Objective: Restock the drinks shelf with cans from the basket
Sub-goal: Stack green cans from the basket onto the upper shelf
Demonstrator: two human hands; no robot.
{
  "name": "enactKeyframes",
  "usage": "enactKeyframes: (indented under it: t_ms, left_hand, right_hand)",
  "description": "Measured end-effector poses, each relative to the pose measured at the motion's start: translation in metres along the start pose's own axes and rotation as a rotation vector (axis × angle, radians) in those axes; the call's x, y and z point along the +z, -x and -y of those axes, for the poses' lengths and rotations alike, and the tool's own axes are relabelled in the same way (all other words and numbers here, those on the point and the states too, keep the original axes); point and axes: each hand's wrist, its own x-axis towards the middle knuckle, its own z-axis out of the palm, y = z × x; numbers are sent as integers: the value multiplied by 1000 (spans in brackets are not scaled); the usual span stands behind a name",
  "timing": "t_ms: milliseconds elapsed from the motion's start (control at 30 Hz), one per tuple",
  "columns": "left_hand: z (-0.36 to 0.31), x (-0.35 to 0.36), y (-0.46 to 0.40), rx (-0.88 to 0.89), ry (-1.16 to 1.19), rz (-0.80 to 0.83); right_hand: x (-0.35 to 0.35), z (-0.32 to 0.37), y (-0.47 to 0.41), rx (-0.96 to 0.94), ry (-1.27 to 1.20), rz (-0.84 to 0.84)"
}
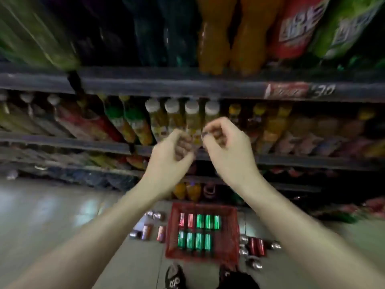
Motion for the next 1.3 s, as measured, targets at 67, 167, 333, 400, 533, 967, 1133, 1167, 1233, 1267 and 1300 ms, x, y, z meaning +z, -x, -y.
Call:
enactKeyframes:
  t_ms: [67,167,333,400,533,967,1133,1167,1233,1267,1300]
  left_hand:
    - [59,33,9,-123,7,48]
    - [148,88,28,-334,46,125]
    - [303,193,62,-630,70,315]
    - [367,239,79,-721,107,396]
    - [489,331,110,-828,106,468]
    - [722,535,140,-1054,-131,445]
    - [726,565,152,-1079,-37,508]
    - [725,568,153,-1090,-34,497]
    - [727,572,155,-1082,-18,472]
    - [729,572,156,-1078,7,460]
    - [733,572,157,-1075,44,446]
  right_hand:
    - [32,-61,30,140,-10,45]
    - [75,-161,63,368,47,117]
    - [139,-341,119,749,110,292]
    - [164,-411,140,887,120,318]
    - [219,-546,184,1101,106,368]
    - [345,-835,250,1436,-178,272]
    - [360,-877,261,1401,-286,202]
    - [361,-891,268,1408,-301,204]
    - [357,-882,265,1404,-328,209]
    - [355,-880,264,1398,-334,215]
    - [353,-884,264,1398,-337,213]
